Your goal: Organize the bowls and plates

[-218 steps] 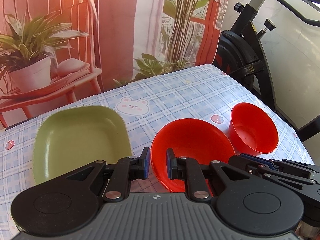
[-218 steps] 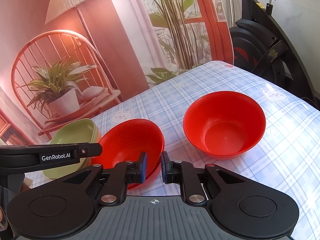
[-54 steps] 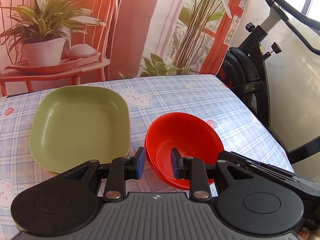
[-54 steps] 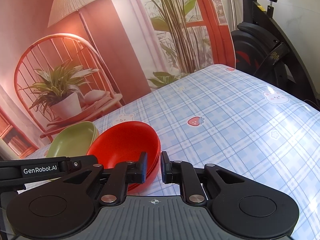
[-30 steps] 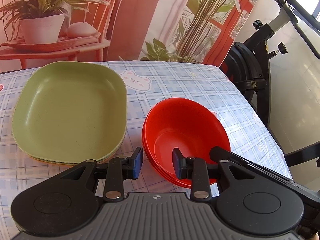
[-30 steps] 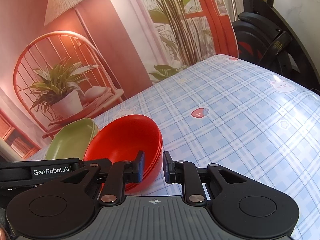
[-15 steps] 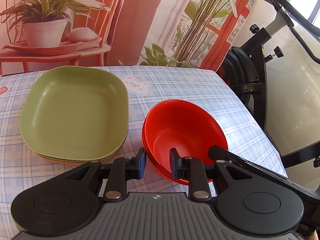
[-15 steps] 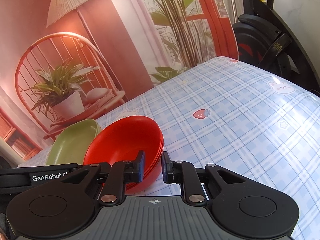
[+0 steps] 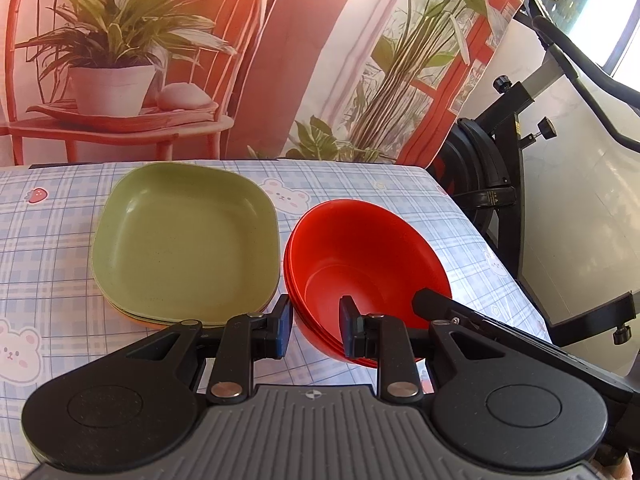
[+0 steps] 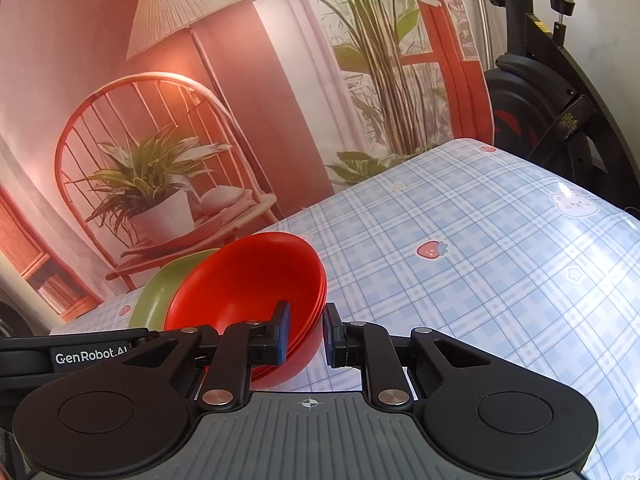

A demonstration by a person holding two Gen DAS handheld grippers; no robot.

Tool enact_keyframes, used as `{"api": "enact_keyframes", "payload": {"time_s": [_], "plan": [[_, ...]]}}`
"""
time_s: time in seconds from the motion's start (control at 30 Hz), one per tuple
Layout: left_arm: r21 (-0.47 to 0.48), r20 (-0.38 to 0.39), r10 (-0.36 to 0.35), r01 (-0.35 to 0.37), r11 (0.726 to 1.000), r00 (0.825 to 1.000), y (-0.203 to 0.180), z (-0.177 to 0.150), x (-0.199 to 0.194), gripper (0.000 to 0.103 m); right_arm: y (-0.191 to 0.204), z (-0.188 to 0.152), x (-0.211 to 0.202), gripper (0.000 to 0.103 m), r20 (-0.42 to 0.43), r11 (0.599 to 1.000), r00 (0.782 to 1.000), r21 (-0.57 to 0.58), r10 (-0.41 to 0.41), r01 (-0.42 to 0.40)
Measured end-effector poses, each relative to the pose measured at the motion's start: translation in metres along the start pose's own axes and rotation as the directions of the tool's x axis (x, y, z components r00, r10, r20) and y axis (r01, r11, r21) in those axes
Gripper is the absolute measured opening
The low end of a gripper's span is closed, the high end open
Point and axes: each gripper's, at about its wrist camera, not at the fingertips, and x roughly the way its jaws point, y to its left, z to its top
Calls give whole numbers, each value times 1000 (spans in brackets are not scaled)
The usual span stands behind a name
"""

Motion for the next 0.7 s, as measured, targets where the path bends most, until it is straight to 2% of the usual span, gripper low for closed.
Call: {"api": "enact_keyframes", "payload": {"time_s": [0.4,0.7], "plan": [[-68,37,27,-24,997,999,46,14,-22,26,47,3,24,16,-40,998,998,-28,56,-57],[-42,40,61,-59,997,997,81,34,-25,26,80,5,54,16,-67,995,993,-30,95,-98]]}}
